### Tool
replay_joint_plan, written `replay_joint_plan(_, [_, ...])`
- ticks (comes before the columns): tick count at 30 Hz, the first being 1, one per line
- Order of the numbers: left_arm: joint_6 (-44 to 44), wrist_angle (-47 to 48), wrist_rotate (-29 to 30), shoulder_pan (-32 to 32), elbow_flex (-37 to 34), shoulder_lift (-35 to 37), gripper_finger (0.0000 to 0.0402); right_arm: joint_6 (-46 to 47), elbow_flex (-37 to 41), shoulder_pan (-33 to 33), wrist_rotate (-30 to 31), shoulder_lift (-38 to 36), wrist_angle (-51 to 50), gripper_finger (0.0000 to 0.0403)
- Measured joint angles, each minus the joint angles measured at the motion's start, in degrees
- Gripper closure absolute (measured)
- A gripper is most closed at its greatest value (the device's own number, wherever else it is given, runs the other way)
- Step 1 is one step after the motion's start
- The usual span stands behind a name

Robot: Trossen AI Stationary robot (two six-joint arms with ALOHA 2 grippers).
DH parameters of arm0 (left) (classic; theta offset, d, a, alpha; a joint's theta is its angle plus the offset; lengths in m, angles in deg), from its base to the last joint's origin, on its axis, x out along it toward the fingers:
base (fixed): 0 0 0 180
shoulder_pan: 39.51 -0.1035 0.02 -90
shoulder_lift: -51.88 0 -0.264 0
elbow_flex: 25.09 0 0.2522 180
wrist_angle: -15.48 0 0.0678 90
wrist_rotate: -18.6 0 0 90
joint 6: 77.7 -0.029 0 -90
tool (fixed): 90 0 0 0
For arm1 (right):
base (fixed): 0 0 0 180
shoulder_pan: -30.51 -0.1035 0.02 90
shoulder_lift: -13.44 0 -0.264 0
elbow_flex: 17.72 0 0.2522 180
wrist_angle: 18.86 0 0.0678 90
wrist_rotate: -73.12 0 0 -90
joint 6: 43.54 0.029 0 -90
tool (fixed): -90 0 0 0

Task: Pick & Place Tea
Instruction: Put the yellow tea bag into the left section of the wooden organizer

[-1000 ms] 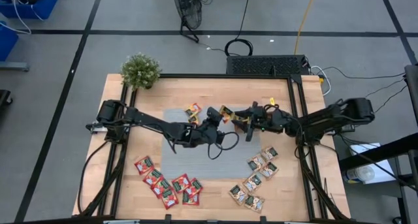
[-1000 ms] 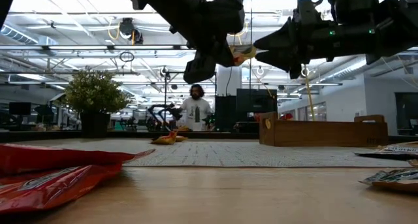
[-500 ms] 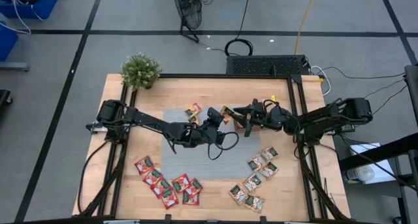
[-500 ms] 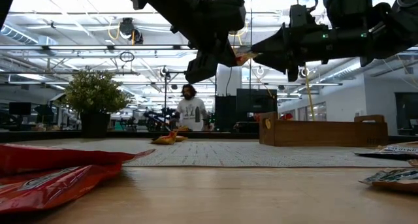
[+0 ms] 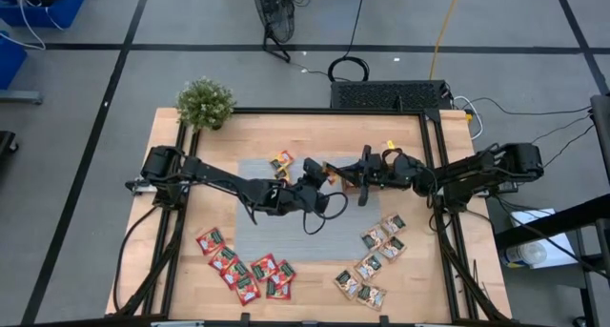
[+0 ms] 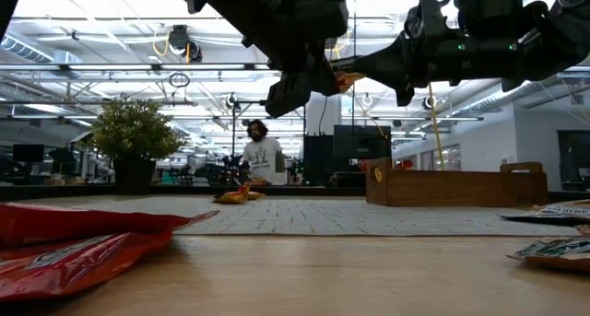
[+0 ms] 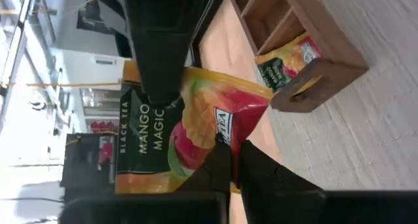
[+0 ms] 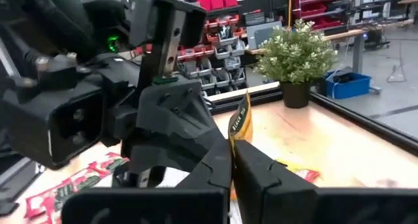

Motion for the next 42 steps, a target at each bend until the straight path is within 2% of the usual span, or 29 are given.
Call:
replay_joint_plan(4, [9.34, 0.1, -0.34, 0.43, 0.0, 0.25, 0.0337, -2.49, 0.0, -0.61, 2.9, -0.54, 0.05, 0.0402])
replay_joint_plan(8, [16.08, 2.01, -1.1, 1.33, 0.0, 1.25, 0.0309, -8.18, 0.0, -2.59, 10.37, -2.91, -1.6, 0.0403])
replay_joint_plan(10, [18.19, 4.21, -4.3, 1.54, 0.0, 2.42, 0.03, -11.64, -0.02, -3.65, 13.8, -5.1, -5.11, 0.0403])
replay_joint_plan(13, [23.0, 9.78, -13.39, 1.15, 0.0, 5.27, 0.0292, -16.22, -0.02, -5.58, 15.09, -9.13, -14.53, 0.0403])
replay_joint_plan(18, [29.79, 13.06, -33.46, -1.44, -0.97, 10.45, 0.029, -19.45, 0.52, -7.15, 17.83, -15.36, -33.99, 0.0403])
replay_joint_plan(20, [31.01, 13.14, -39.4, -2.62, -2.02, 12.51, 0.0289, -20.52, 1.91, -6.66, 17.99, -16.33, -37.02, 0.0403])
replay_joint_plan(22, [31.64, 11.25, -42.97, -3.63, -2.96, 13.5, 0.0289, -21.01, 3.3, -5.95, 17.61, -16.59, -36.66, 0.0403])
replay_joint_plan(29, [33.21, 8.76, -44.36, -5.65, -5.16, 14.79, 0.0289, -20.71, 6.27, -4.2, 20.07, -16.45, -35.33, 0.0403])
replay_joint_plan(31, [33.86, 9.18, -44.29, -5.87, -5.16, 14.69, 0.0289, -20.63, 6.51, -4.79, 22.48, -17.56, -35.52, 0.0403])
replay_joint_plan(36, [34.29, 10.05, -43.94, -5.97, -5.16, 14.71, 0.0289, -20.77, 6.45, -6.42, 22.32, -19.9, -36.71, 0.0403])
replay_joint_plan(42, [33.37, 9.38, -43.99, -5.97, -5.16, 14.71, 0.0289, -17.9, 6.51, -6.59, 22.28, -22.5, -46.09, 0.0403])
